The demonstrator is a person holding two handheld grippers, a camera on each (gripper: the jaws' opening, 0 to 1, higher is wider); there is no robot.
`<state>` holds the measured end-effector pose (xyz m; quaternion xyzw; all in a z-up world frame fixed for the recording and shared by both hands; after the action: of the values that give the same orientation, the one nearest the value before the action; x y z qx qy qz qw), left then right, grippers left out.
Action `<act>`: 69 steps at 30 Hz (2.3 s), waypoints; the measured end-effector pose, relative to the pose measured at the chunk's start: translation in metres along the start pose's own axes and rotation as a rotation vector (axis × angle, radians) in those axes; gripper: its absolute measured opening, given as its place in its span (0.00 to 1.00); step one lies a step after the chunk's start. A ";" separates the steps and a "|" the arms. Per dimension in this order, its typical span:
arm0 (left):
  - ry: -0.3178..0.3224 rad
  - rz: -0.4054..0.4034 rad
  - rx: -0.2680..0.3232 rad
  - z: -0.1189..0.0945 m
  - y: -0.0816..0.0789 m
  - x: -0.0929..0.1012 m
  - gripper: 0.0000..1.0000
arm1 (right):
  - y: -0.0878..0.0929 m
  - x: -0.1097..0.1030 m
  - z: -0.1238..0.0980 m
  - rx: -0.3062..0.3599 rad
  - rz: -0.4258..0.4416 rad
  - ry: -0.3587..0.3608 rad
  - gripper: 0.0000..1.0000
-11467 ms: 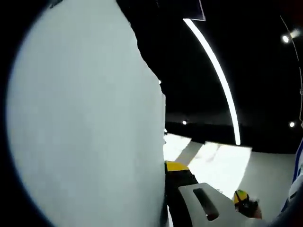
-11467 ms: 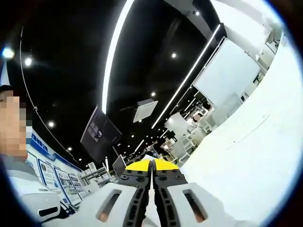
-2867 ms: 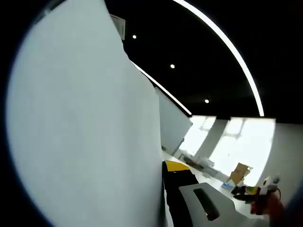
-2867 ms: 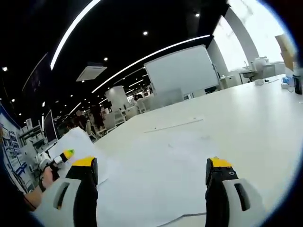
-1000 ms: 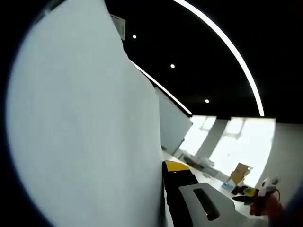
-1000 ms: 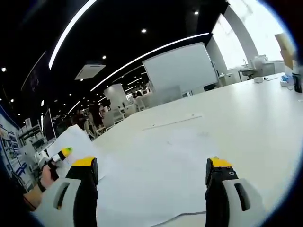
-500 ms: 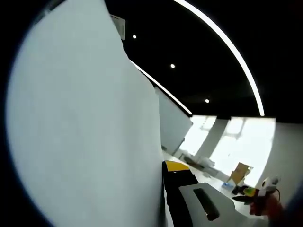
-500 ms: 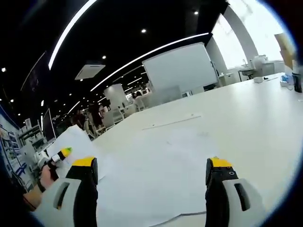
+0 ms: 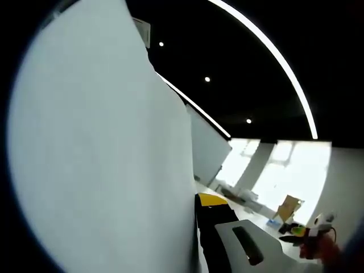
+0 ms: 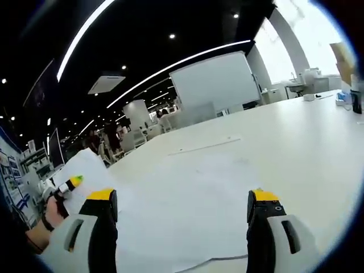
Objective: Organize the stack of printing papers by aligning and flattening the scattered papers on the table
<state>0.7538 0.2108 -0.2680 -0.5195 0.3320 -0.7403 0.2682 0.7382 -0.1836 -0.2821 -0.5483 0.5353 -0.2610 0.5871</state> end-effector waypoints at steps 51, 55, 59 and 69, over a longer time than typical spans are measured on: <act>-0.001 0.004 -0.005 0.002 0.000 -0.001 0.06 | 0.006 0.007 0.002 -0.017 -0.010 0.021 0.90; -0.001 0.004 -0.005 0.002 0.000 -0.001 0.06 | 0.006 0.008 0.002 -0.017 -0.005 0.019 0.90; -0.001 0.005 -0.005 0.001 0.001 -0.001 0.06 | 0.007 0.011 0.002 -0.022 -0.008 0.025 0.90; -0.002 0.006 -0.006 0.001 0.001 -0.001 0.06 | 0.010 0.017 0.002 -0.025 -0.006 0.036 0.90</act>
<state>0.7554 0.2108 -0.2696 -0.5201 0.3356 -0.7378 0.2693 0.7423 -0.1951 -0.2972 -0.5524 0.5472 -0.2660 0.5698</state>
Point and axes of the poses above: the point that each gripper's makers call its tool centre point, and the gripper's own axes: z roughly forward along the fingers, x roughly to its right, y roughly out of its underside, the point moved 2 cm from there along -z, roughly backward along the fingers, and after that the axes turned 3 degrees about x, right-handed, at the moved point
